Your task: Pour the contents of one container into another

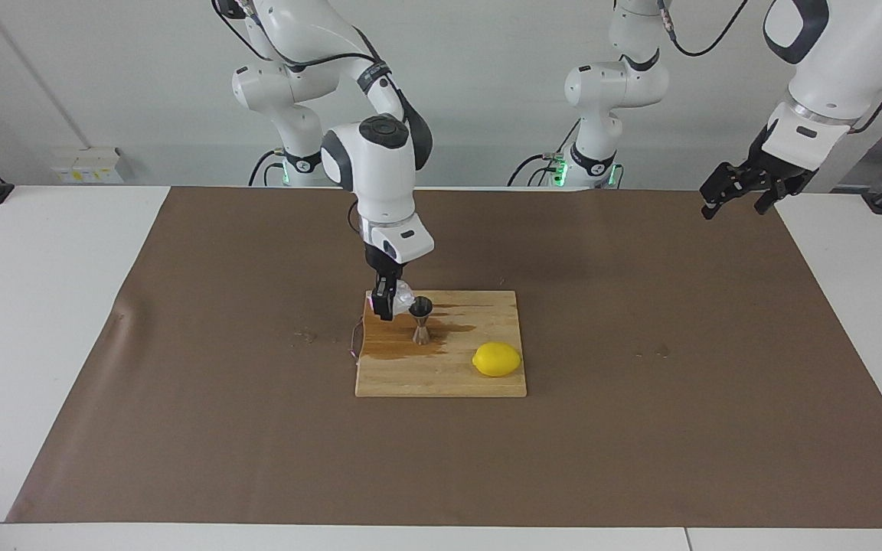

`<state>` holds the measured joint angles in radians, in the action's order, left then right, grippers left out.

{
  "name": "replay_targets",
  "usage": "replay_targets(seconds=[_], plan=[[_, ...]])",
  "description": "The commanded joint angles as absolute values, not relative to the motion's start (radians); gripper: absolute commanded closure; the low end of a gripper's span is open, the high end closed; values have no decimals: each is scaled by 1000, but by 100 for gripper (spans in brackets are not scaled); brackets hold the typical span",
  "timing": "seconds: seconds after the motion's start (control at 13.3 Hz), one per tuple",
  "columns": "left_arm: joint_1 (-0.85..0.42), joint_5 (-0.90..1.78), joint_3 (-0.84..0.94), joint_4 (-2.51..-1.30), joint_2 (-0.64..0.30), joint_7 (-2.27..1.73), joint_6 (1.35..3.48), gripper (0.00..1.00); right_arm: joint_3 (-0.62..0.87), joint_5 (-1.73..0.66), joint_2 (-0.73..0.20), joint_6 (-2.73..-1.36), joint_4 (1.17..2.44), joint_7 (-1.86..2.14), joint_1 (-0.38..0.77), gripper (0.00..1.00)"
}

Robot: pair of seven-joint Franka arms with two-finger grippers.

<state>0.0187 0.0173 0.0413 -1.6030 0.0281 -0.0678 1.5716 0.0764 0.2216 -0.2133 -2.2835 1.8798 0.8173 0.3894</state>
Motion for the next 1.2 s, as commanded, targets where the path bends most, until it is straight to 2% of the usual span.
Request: replay_targets(seconds=[0.0,1.13], plan=[[8,8,43,-1615,41,-44,1604,0,84,203,-207,-2328,1901,856,377,78],[21,8,40,-1621,49,-12,1554,0,84,-276,-215,-2387,1904,1276,256,79]])
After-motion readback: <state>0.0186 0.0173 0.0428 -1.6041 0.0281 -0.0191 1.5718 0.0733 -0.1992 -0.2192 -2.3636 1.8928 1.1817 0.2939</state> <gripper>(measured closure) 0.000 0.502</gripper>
